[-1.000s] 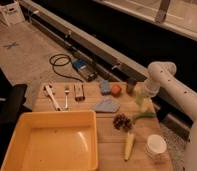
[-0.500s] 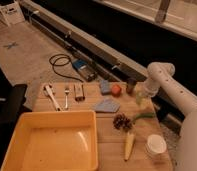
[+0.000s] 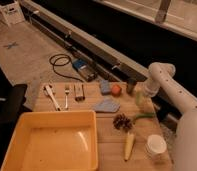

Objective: Stack cups into tray

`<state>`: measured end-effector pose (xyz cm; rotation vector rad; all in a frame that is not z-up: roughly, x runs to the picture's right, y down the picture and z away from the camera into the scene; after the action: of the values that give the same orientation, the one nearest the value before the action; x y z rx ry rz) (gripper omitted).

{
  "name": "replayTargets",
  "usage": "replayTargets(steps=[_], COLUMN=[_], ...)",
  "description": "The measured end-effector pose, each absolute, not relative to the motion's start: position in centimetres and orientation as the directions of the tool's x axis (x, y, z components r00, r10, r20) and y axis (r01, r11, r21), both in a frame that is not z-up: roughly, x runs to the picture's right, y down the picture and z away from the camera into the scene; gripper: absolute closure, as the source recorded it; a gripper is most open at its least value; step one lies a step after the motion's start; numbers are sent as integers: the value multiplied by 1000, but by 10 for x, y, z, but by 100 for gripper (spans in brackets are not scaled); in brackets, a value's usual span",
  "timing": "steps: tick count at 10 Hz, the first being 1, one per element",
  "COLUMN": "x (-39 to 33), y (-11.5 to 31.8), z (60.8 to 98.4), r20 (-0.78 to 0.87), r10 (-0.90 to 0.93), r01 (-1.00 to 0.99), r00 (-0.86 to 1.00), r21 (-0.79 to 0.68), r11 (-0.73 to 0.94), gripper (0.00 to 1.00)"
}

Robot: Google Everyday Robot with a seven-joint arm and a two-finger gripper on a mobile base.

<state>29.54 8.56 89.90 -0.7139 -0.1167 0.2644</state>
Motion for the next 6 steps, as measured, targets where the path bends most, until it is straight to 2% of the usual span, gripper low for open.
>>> replayTargets(steps=[4,6], x=[304,308], y=[57,31], z=[861,830], r20=[55,92], r10=[340,367], r01=[-245,-269], r00=[939,926], r21=[-590,-524], r11=[769,808], gripper=[100,100])
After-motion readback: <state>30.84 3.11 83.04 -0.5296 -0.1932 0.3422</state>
